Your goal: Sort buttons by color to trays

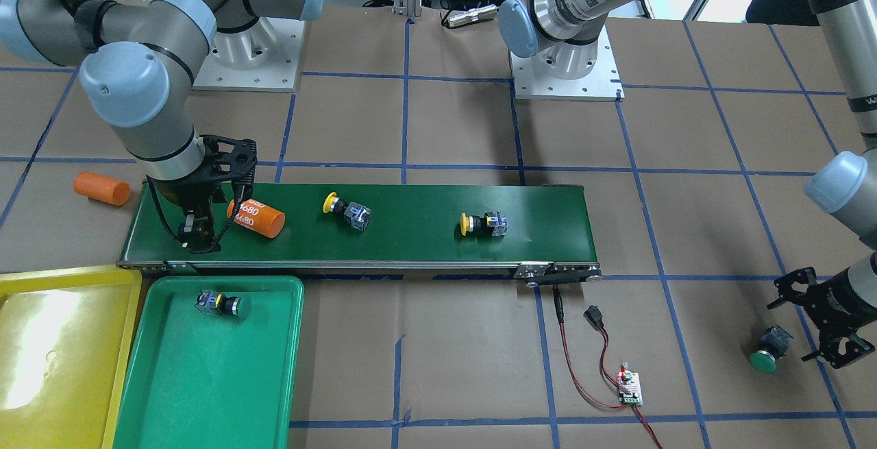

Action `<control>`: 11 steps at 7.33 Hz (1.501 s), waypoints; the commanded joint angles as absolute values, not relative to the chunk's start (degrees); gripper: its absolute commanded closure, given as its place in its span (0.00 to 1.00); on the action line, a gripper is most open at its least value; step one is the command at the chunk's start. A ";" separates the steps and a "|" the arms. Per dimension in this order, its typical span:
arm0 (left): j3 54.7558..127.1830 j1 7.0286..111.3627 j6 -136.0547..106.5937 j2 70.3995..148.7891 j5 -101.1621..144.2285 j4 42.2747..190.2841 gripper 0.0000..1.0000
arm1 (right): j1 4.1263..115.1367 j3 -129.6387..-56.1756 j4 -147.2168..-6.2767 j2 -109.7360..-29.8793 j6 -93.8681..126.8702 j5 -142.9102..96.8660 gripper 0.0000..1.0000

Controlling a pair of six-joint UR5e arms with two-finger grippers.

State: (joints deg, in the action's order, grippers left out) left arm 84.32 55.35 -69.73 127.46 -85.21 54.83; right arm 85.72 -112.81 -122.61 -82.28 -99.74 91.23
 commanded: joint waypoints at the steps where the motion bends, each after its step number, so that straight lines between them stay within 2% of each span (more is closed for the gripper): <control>1: 83.24 55.37 -72.50 129.89 -84.46 54.41 0.00 | 85.61 -116.79 -123.31 -84.28 -96.62 91.23 0.08; 2: 83.32 55.37 -73.47 131.03 -84.90 53.45 0.00 | 85.95 -118.11 -123.31 -85.42 -93.72 91.23 0.08; 3: 83.41 55.46 -75.04 131.74 -85.60 50.74 0.06 | 85.87 -119.34 -123.31 -85.52 -93.87 91.14 0.08; 5: 84.28 56.60 -79.87 130.88 -84.56 50.80 0.40 | 85.96 -119.71 -124.27 -84.82 -94.13 90.97 0.08; 7: 84.46 56.60 -80.68 129.90 -79.91 51.06 0.66 | 85.96 -119.71 -124.28 -84.38 -94.04 91.05 0.08; 9: 84.55 56.69 -80.51 129.47 -79.28 51.15 0.83 | 85.96 -119.79 -124.28 -84.29 -94.04 91.05 0.08; 11: 84.64 57.30 -79.81 127.89 -78.93 52.46 0.86 | 85.96 -119.79 -124.28 -83.59 -94.04 91.05 0.08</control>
State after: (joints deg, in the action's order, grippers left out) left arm 84.56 56.98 -80.37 128.98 -79.16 51.51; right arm 85.96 -119.79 -124.28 -84.07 -94.04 91.02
